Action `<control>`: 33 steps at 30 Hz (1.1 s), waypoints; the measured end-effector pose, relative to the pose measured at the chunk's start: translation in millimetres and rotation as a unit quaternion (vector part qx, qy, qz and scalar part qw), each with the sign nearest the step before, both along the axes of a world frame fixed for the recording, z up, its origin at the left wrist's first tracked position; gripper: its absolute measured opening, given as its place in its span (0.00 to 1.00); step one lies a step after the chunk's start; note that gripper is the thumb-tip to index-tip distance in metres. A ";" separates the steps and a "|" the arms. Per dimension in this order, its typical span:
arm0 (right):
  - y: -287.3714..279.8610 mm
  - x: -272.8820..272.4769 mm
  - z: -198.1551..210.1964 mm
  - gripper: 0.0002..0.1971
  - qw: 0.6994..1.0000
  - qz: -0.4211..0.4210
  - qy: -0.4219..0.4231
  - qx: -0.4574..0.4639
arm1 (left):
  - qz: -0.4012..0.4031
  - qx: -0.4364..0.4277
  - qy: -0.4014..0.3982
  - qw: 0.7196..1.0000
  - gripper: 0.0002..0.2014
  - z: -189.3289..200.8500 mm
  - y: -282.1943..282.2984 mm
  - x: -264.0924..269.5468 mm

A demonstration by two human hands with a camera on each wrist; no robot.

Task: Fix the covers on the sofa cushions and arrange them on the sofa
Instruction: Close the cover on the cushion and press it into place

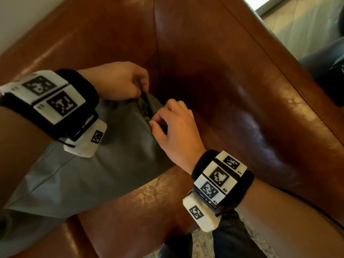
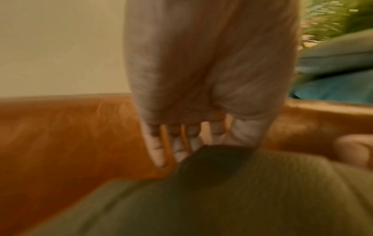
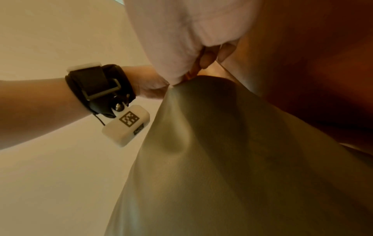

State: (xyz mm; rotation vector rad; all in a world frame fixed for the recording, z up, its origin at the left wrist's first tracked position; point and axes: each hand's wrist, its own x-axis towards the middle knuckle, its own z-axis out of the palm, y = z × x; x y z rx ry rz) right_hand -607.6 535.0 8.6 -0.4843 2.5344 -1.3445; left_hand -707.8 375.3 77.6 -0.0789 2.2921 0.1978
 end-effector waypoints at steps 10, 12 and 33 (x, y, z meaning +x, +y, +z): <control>8.8 13.3 4.8 0.06 0.999 0.007 0.046 -0.023 | -0.103 -0.019 -0.038 0.994 0.09 5.8 2.7 8.5; 11.5 13.9 6.0 0.06 0.998 0.005 0.054 -0.029 | -0.036 0.004 -0.019 0.999 0.08 9.4 -2.1 9.1; -5.4 -54.8 22.9 0.13 0.997 -0.007 -0.063 0.045 | 0.306 0.106 0.049 0.945 0.08 11.2 -6.6 18.7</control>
